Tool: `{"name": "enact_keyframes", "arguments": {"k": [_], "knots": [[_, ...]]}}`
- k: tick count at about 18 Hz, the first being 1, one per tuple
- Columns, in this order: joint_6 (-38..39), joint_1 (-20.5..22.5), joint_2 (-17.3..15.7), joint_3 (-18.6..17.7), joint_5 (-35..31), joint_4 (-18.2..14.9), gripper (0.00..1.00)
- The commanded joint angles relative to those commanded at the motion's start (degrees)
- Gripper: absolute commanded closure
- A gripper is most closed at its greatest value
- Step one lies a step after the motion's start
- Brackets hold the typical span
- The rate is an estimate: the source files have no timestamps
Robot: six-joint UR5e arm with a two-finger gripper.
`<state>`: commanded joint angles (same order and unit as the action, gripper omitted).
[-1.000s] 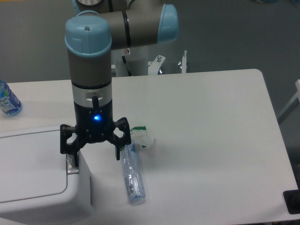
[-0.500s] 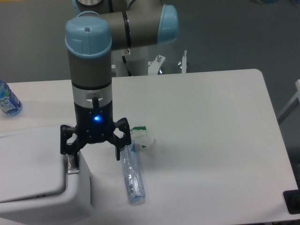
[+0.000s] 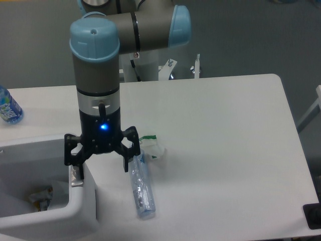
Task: Open the trash can
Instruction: 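Hold the gripper on the button while the lid swings open, then lift the gripper off the button and move it toward the bottle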
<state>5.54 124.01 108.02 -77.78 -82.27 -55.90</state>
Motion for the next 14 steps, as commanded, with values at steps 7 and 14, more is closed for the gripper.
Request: {"name": "enact_keyframes", "arguments": {"k": [7, 14], "knots": [[-1.14, 3.77, -1.76, -0.09, -0.09, -1.4, 0.0], [-13.08, 11.68, -3.25, -0.44, 1.23, -7.64, 0.0]]}}
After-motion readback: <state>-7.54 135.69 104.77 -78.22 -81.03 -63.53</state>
